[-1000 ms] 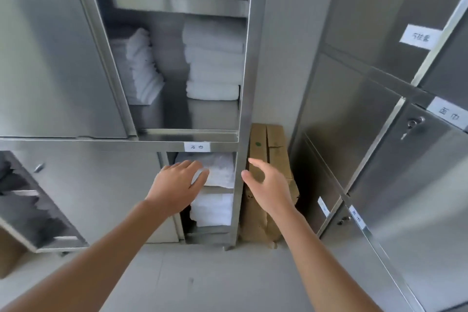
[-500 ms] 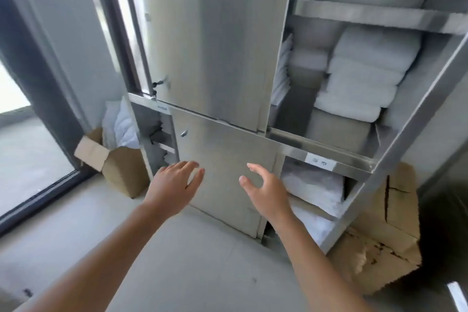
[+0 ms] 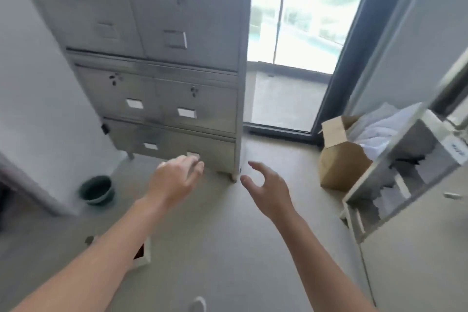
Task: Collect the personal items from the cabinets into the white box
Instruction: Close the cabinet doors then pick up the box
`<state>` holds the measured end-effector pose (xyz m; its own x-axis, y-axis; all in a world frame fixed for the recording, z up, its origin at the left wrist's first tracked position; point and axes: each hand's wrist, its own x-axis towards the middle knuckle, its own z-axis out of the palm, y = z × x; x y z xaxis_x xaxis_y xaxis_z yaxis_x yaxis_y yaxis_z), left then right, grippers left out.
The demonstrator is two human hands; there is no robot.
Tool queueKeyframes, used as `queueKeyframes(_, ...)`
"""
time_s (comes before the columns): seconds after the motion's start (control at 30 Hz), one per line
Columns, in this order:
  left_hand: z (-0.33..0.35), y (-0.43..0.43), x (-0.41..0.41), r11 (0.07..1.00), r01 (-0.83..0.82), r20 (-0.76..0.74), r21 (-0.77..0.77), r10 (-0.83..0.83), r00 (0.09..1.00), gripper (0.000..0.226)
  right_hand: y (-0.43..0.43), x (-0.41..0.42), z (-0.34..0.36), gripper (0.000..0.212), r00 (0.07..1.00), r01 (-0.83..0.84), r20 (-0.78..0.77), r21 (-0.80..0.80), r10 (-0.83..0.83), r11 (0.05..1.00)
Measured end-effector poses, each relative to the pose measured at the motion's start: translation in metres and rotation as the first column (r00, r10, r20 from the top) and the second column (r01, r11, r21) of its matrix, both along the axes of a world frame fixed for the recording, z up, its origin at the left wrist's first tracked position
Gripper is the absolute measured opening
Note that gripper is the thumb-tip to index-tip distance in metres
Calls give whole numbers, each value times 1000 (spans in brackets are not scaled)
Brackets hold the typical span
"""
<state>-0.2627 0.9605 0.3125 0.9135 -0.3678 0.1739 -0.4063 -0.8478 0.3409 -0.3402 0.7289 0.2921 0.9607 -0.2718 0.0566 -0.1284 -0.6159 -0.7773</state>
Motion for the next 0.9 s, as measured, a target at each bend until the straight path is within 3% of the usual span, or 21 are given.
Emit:
queueKeyframes(0.17, 2, 128, -46, 959, -279, 33, 45, 277, 960, 69, 121, 39, 2, 53, 948, -319, -6, -42, 319, 947)
queueKeyframes(0.33, 1, 220, -61, 899, -428, 51, 97, 425, 904, 66, 220, 73, 9, 55, 870, -491, -11, -132, 494, 861)
queueKeyframes(0.53, 5, 281, -27, 898, -427, 72, 106, 421, 904, 50, 295, 109, 10, 55, 856, -513, 1, -130, 518, 848)
queueKeyframes(0.9, 8, 341, 22, 909, -415, 87, 33, 411, 907, 49, 357, 159, 15, 57, 876, -478, 22, -87, 481, 874)
